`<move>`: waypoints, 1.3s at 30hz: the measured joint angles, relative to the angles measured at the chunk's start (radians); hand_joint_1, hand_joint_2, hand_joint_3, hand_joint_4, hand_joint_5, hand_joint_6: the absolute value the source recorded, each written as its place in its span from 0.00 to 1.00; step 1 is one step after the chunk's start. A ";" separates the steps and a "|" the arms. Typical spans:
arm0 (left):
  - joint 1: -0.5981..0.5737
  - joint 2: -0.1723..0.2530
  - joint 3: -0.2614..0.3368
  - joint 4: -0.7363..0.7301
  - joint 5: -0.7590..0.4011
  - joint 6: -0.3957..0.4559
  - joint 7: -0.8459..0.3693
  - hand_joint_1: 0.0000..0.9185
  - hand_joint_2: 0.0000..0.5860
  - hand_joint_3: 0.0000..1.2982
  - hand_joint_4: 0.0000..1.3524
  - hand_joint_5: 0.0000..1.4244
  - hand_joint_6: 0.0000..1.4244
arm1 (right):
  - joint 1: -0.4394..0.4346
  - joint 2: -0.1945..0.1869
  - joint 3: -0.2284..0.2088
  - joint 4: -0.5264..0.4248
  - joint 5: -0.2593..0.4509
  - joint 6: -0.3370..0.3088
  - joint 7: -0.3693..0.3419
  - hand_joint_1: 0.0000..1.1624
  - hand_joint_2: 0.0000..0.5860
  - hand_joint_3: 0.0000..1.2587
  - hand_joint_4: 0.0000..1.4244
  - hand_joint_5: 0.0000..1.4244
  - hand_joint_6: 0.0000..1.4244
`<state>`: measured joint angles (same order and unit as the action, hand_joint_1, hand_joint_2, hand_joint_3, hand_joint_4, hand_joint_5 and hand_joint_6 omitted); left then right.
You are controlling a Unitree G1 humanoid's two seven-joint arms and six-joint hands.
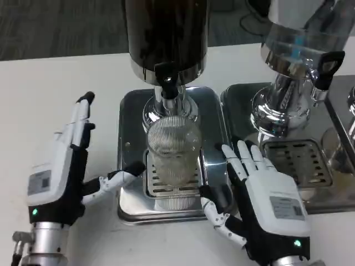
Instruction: Grasp the cup under the faucet to collect the drink, then remove the cup.
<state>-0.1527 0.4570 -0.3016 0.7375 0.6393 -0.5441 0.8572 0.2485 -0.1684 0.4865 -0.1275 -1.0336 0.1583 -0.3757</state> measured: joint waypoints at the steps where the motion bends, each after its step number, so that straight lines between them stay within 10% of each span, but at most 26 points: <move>1: 0.028 0.020 0.022 -0.026 -0.007 -0.001 -0.015 0.00 0.01 0.00 0.00 0.09 0.01 | 0.008 -0.003 0.006 -0.003 -0.032 0.007 -0.021 0.17 0.66 0.07 0.00 0.00 0.00; 14: 0.184 0.122 0.137 -0.176 -0.064 -0.115 -0.128 0.00 0.15 0.00 0.00 0.01 0.00 | -0.023 -0.038 0.008 0.030 -0.039 0.017 0.020 0.16 0.69 0.01 0.00 0.00 0.00; 22: 0.182 0.135 0.220 -0.289 -0.529 -0.343 -0.550 0.00 0.18 0.06 0.00 0.09 0.05 | -0.024 -0.041 0.004 0.037 -0.031 0.017 0.027 0.19 0.69 0.03 0.00 0.00 0.00; 30: 0.135 0.135 0.260 -0.409 -0.948 -0.266 -1.043 0.00 0.17 0.01 0.00 0.07 0.05 | -0.024 -0.037 0.001 0.036 -0.021 0.017 0.027 0.20 0.69 0.03 0.00 0.00 0.00; 39: 0.017 0.087 0.302 -0.443 -1.075 -0.090 -1.346 0.00 0.17 0.00 0.00 0.06 0.05 | -0.027 -0.035 -0.001 0.036 -0.016 0.017 0.028 0.21 0.71 0.04 0.00 0.00 0.01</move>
<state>-0.1362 0.5442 0.0000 0.2947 -0.4352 -0.6341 -0.4884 0.2214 -0.2036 0.4853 -0.0916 -1.0498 0.1751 -0.3480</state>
